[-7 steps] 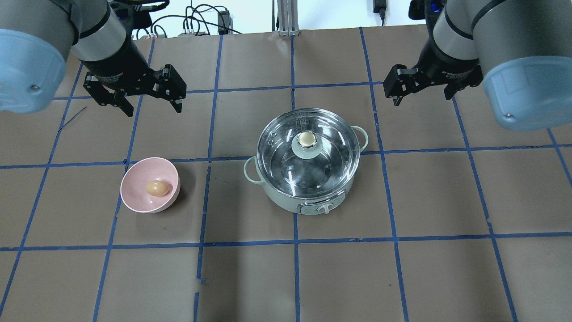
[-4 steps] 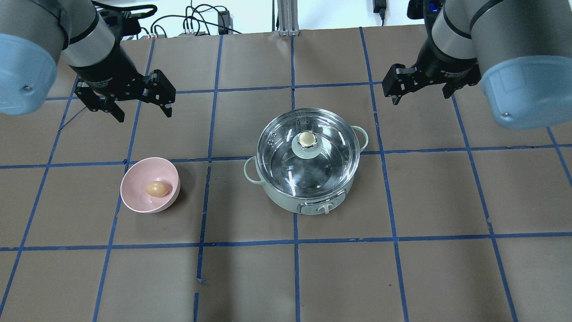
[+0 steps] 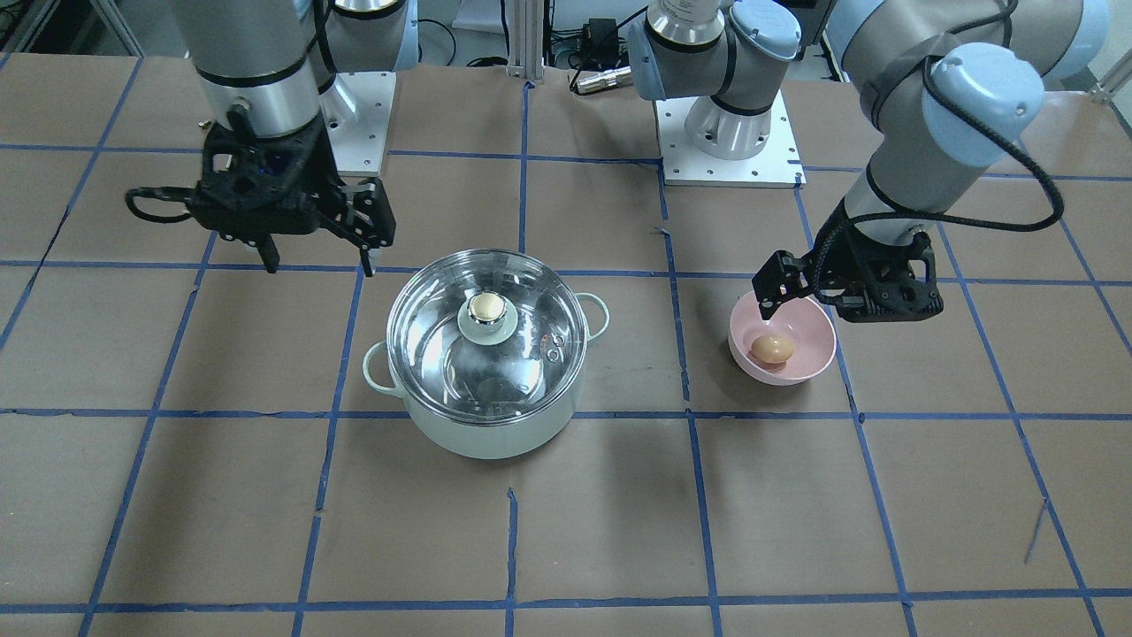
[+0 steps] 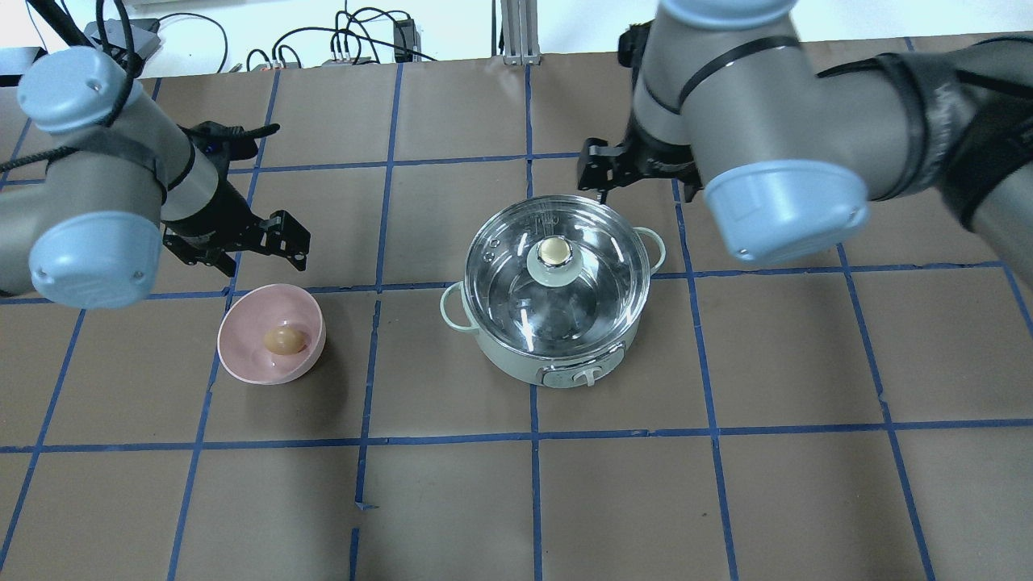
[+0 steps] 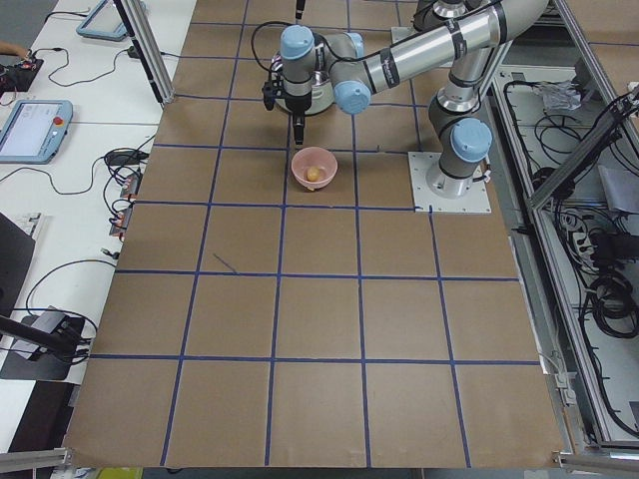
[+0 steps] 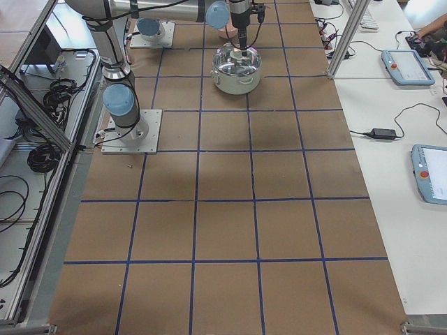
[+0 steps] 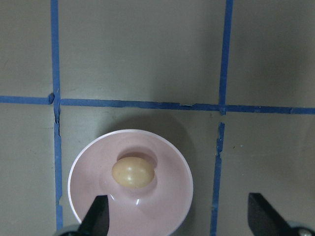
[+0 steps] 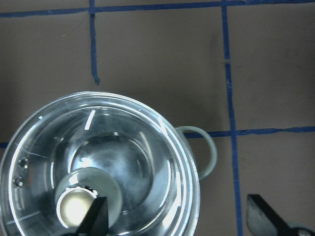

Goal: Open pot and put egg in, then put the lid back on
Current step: 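Lower the left gripper onto the egg while the right gripper grasps the lid knob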

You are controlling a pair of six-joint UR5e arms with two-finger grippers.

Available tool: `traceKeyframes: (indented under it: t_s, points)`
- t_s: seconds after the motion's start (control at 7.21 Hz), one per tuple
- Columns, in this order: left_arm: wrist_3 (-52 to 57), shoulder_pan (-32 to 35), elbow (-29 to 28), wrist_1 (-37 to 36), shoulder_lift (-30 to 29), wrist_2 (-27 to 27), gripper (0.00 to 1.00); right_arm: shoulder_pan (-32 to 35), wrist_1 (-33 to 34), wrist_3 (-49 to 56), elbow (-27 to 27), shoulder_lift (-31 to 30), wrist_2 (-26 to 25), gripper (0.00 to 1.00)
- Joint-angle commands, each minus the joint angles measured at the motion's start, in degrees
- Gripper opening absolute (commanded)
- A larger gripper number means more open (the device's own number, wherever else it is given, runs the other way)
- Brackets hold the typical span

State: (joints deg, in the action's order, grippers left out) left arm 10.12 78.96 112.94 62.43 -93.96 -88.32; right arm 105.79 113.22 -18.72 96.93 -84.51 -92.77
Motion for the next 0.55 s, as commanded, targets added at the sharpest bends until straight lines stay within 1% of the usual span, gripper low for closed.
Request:
traceKeyframes:
  t_s: [0.0,0.14,0.42]
  points:
    - [4.44,-0.21,5.0,-6.08,-2.88,-3.06,0.98,5.21,2.8,-9.3,0.02,2.51,-0.04,1.0]
    - [4.64,-0.56,6.31,-7.74,-3.33,-4.92,0.98,5.65,2.71,-11.84,0.02,3.38,0.05,1.0]
    - [4.73,-3.01,8.6,-9.34,-3.86,-4.5,0.96,7.23,2.88,-13.71,0.46,5.84,-0.04,1.0]
